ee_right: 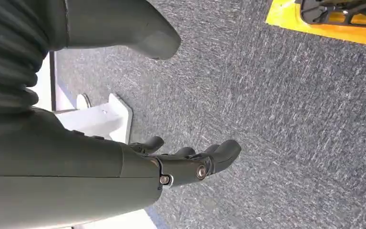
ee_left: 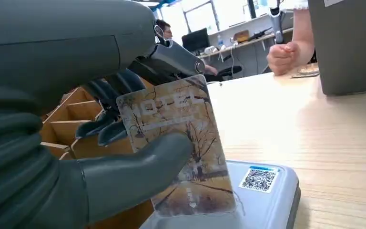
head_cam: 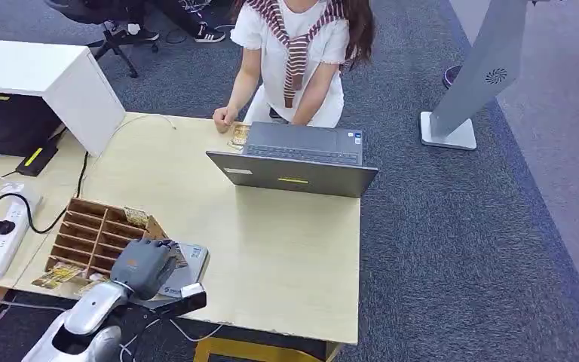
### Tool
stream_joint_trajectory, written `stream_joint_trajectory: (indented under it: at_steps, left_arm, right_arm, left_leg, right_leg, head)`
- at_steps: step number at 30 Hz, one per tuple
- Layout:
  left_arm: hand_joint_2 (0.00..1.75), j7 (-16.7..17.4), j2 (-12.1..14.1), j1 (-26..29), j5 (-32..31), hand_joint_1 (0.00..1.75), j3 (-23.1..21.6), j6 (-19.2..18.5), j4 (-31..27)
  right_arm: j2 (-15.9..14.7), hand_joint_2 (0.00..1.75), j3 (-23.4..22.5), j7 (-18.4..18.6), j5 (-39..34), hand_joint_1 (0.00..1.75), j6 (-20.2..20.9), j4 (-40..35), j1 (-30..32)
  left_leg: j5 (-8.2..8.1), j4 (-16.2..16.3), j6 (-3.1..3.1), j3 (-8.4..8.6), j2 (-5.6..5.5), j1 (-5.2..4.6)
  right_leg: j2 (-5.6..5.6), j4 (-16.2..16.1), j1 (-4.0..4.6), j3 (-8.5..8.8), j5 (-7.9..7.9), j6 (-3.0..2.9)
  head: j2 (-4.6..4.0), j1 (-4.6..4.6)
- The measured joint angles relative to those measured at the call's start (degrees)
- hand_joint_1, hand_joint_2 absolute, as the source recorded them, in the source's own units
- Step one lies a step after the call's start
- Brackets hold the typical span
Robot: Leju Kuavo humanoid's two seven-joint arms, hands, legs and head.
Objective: Pass the card to the sensor for recognition and then transmit it.
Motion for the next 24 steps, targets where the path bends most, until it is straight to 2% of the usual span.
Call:
stream_joint_trajectory:
  at_steps: [12,18,22,24]
  left_arm:
    - [1.75,-0.1,0.3,-0.1,0.1,1.75,0.0,0.2,0.1]
    - [1.75,-0.3,-1.0,-1.2,-3.5,1.75,-0.3,8.3,0.1]
    - [1.75,-0.5,-2.4,-4.6,-5.3,1.75,-0.4,14.6,-0.1]
    - [1.75,-0.5,-2.7,-7.1,-5.3,1.75,-0.4,15.6,-0.1]
  right_arm:
    - [0.0,1.75,0.0,0.0,0.2,0.0,0.0,0.0,0.0]
    - [0.0,1.75,0.0,0.0,0.1,0.0,0.0,0.0,0.0]
    - [0.0,1.75,0.0,-0.2,0.4,0.0,0.0,0.1,0.0]
    - [0.0,1.75,0.0,-0.4,0.5,0.0,0.0,0.1,-0.1]
  left_leg:
    - [0.0,0.0,0.0,0.01,0.0,0.0]
    - [0.04,0.0,0.05,-0.01,-0.04,0.0]
    - [0.05,0.0,0.06,-0.02,-0.05,-0.01]
    - [0.06,0.0,0.06,-0.03,-0.09,-0.01]
  right_leg:
    - [0.0,0.0,0.0,0.01,0.0,0.0]
    - [-0.02,0.0,0.0,-0.02,0.01,0.01]
    - [-0.04,0.0,0.0,-0.03,0.05,0.02]
    - [-0.05,0.0,0.0,-0.03,0.07,0.03]
  head:
    - [0.0,0.02]
    - [0.0,0.02]
    - [0.0,0.0]
    - [-0.02,0.0]
